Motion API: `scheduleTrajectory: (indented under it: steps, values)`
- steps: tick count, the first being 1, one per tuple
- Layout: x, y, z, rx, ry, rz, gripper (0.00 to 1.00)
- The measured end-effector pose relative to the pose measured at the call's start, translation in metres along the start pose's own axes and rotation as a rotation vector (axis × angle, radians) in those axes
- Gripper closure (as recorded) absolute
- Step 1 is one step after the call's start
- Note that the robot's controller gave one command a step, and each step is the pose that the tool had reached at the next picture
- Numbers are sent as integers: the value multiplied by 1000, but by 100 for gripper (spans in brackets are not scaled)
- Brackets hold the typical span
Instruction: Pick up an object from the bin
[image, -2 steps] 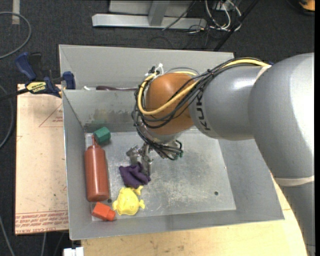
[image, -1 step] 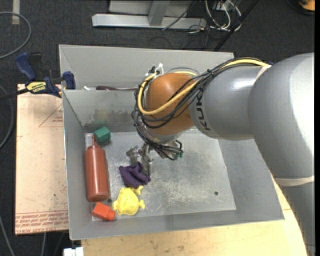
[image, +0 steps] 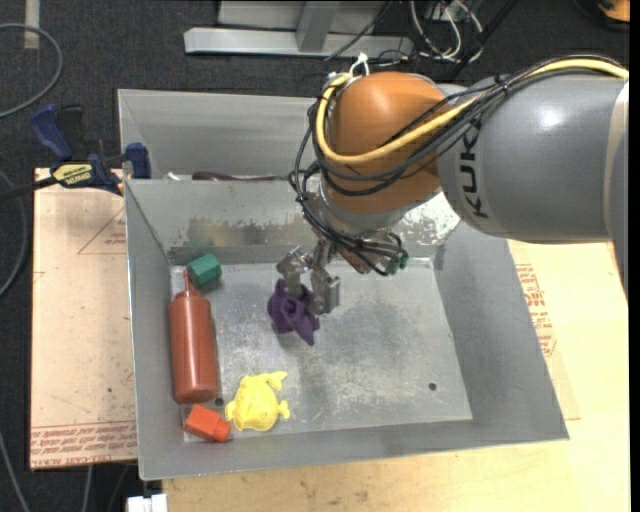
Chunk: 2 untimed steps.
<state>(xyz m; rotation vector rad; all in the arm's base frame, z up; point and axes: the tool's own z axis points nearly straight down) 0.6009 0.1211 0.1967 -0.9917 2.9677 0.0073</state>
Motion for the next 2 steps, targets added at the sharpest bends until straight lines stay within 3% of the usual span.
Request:
scheduleTrajectory:
  steps: [1,2]
  values:
    - [0,0,0,-1,1,0,100]
    - [0,6,-139,1,-6,-67,100]
